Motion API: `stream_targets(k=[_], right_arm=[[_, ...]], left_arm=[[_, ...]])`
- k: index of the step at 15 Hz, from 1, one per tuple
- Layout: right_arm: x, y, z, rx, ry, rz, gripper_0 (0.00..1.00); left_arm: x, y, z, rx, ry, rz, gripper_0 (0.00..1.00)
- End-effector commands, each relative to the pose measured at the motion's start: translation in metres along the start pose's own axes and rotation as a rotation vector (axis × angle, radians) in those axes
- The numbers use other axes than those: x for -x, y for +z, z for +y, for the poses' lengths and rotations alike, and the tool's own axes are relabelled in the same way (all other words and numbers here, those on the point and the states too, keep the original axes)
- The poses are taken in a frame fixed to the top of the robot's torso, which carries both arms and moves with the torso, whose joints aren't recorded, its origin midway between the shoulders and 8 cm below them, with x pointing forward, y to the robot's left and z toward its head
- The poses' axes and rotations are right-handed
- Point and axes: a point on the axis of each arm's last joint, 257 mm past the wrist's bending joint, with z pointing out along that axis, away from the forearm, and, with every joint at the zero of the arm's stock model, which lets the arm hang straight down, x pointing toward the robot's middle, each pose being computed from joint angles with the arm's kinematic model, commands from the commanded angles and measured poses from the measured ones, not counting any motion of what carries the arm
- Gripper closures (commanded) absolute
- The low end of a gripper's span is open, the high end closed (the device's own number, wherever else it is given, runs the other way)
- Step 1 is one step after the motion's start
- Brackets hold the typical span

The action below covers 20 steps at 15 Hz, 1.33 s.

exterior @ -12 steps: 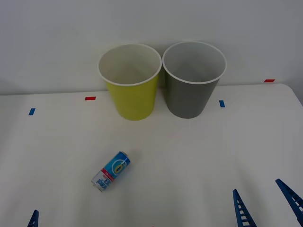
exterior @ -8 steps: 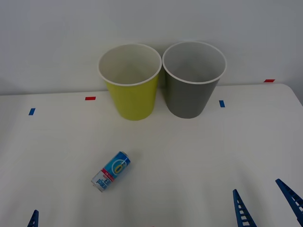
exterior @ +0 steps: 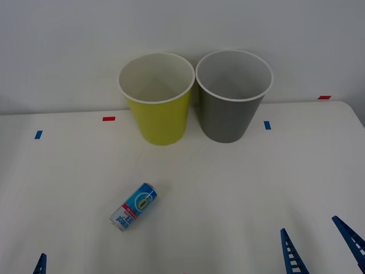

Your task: Put cans in the gray bin and PET bottles in the light green bin.

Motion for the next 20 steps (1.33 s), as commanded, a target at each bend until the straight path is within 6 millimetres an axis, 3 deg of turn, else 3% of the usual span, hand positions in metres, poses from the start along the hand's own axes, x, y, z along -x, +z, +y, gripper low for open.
stream_targets(k=[1, 19, 20], right_arm=[[0.000, 0.000, 0.000, 0.000, 0.000, 0.000, 0.00], [0.000, 0.000, 0.000, 0.000, 0.000, 0.000, 0.00], [0.000, 0.000, 0.000, 0.000, 0.000, 0.000, 0.00]], left_arm=[[0.000, 0.000, 0.000, 0.000, 0.000, 0.000, 0.00], [0.000, 0.000, 0.000, 0.000, 0.000, 0.000, 0.00], [-0.017, 0.002, 0.000, 0.000, -0.013, 0.026, 0.00]])
